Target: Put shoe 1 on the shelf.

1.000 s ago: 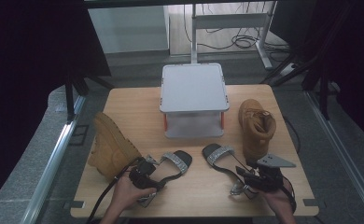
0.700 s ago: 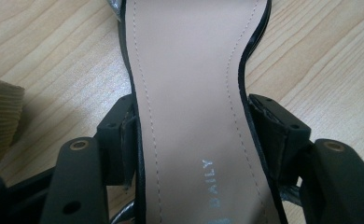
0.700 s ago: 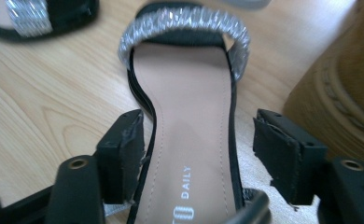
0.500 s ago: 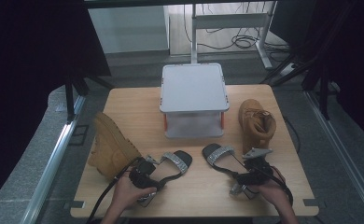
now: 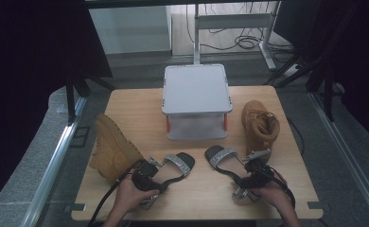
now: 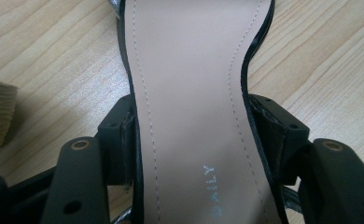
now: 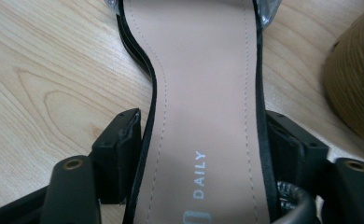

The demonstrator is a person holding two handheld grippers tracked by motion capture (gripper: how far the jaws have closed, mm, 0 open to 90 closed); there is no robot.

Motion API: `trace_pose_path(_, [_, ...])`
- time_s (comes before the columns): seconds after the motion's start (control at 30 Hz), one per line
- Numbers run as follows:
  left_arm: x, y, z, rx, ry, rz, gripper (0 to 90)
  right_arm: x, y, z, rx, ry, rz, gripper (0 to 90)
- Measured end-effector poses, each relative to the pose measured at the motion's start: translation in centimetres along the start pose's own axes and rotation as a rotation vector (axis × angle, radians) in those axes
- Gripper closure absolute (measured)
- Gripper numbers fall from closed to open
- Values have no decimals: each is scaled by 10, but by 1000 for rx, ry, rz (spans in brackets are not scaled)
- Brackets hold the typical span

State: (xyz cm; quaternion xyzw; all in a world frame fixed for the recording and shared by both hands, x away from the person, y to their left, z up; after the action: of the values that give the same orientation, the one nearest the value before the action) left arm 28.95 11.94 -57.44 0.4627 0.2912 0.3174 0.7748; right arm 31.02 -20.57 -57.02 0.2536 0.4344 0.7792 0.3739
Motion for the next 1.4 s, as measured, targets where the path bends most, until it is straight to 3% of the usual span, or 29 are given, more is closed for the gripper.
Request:
trace_pose_path(0.13, [0, 0, 0, -6, 4, 7, 394, 0, -1, 0, 11, -21, 1, 357])
trace_pose_path(0.57, [1, 0, 2, -24, 13, 15, 411, 0, -1, 1, 7, -8, 6, 358])
trace_pose_path(0.77, [1, 1, 2, -27, 14, 18, 413, 0, -1, 1, 9, -22, 30, 386])
trace_pose_path(1.07, [0, 2, 3, -44, 10, 25, 419, 4, 1, 3, -32, -37, 48, 399])
trace_pose_path(1.4, [2, 15, 7, -115, 29, 25, 420, 11, 10, 6, -84, -53, 48, 400])
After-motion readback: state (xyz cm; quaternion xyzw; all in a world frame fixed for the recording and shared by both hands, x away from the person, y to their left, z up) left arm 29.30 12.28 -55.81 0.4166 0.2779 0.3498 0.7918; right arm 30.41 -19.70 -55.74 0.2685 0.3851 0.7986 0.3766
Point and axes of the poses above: each handheld gripper's, and its own axes: y roughly backward along the jaws, z roughly out of its top, x roughly to its left, the point moved 7 cm from there along -y, roughly forward along the jaws, and after that the axes turned 1 degree about y, right-handed, at the moved point
